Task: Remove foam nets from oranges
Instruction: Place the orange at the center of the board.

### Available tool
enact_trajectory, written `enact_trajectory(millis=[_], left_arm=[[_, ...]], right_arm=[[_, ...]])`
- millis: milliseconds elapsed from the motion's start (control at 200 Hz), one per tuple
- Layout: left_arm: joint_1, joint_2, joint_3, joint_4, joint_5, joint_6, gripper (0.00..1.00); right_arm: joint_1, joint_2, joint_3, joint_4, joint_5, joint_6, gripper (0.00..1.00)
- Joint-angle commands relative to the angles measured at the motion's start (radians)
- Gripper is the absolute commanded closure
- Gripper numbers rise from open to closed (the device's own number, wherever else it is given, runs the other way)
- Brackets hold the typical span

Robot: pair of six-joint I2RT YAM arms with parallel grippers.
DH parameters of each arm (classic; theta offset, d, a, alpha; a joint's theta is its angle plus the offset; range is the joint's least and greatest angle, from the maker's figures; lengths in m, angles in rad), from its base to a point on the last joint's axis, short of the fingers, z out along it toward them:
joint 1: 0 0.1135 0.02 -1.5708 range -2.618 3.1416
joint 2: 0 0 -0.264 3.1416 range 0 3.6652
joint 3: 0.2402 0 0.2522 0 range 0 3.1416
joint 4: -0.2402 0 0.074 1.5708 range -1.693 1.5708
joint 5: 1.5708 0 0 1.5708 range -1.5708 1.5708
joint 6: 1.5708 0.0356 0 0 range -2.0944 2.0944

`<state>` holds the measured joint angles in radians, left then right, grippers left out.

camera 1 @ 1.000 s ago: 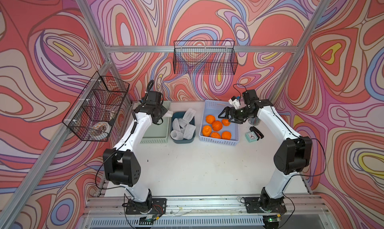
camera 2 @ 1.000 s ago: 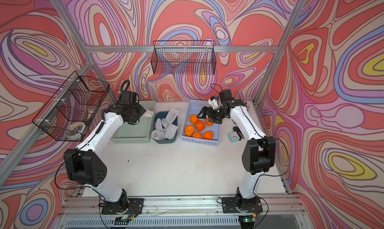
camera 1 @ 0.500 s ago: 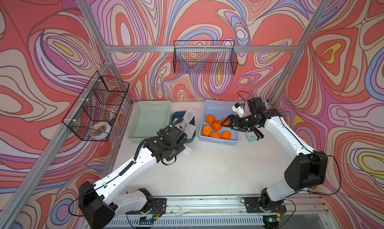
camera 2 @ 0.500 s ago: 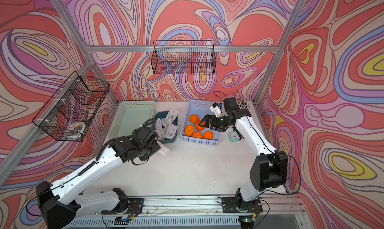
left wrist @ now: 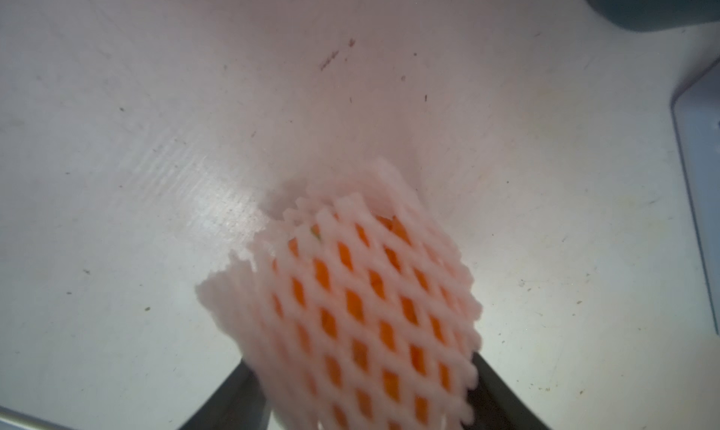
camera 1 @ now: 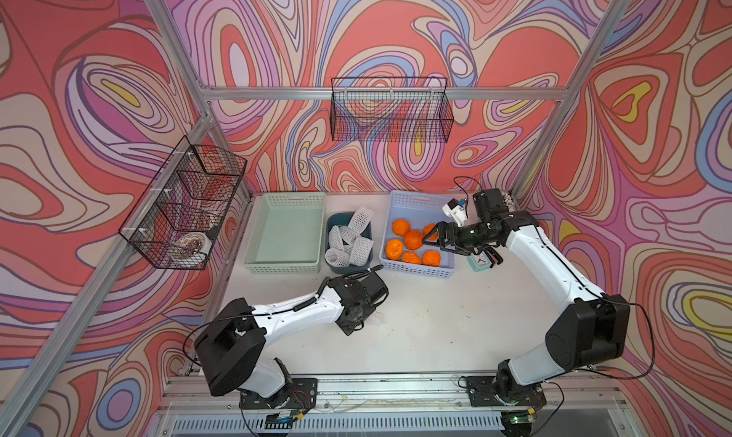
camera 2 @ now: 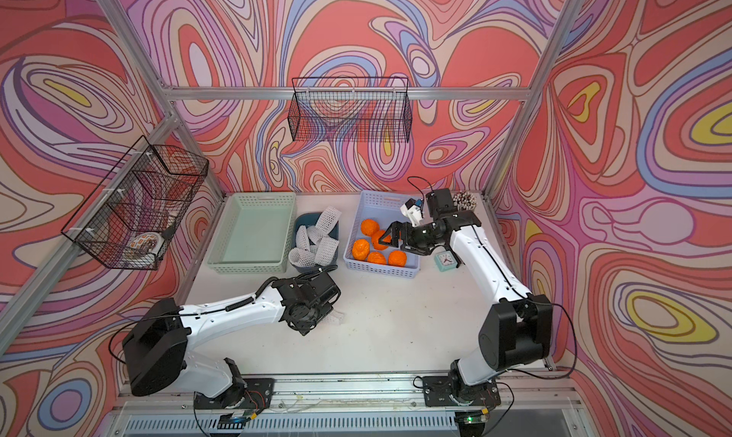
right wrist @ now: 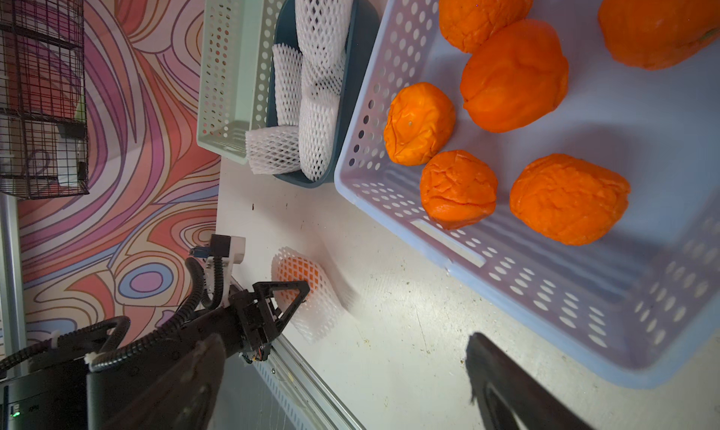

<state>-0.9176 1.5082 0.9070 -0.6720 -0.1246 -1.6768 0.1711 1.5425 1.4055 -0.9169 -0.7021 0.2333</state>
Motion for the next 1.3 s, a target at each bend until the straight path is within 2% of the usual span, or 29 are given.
enact_trajectory(millis=[0, 225, 456, 686, 826, 971, 1127, 1217, 1292], left_arm=[[-0.005, 0.03, 0.023, 0.04, 0.017, -0.033, 0.21], [-0.004, -0.003, 0.045, -0.005, 0.018, -0.016, 0.0], [0.002, -0.121, 0.045, -0.082, -0.004, 0.053, 0.0], [0.064, -0.251, -0.03, -0.062, 0.025, 0.12, 0.0], [0.132, -0.357, -0.029, -0.04, -0.009, 0.311, 0.0], [0.242, -0.494, -0.058, 0.052, 0.032, 0.579, 0.0], [0.387, -0.63, -0.11, 0.185, 0.182, 0.86, 0.0], [0.457, -0.673, -0.111, 0.211, 0.267, 1.013, 0.0], [0.477, -0.684, -0.103, 0.209, 0.308, 1.134, 0.0]], right_arm=[[0.004, -0.022, -0.016, -0.018, 0.014, 0.004, 0.02], [0.005, -0.042, -0.033, -0.038, 0.03, 0.0, 0.02], [0.005, -0.099, -0.095, -0.064, 0.023, 0.003, 0.02], [0.014, -0.181, -0.283, 0.055, -0.127, 0.151, 0.02], [0.088, -0.179, -0.383, 0.124, -0.194, 0.192, 0.02], [0.24, -0.149, -0.457, 0.263, -0.186, 0.299, 0.02], [0.33, -0.113, -0.554, 0.534, -0.203, 0.508, 0.02], [0.372, -0.056, -0.568, 0.585, -0.19, 0.563, 0.02], [0.414, -0.021, -0.568, 0.595, -0.163, 0.589, 0.02]])
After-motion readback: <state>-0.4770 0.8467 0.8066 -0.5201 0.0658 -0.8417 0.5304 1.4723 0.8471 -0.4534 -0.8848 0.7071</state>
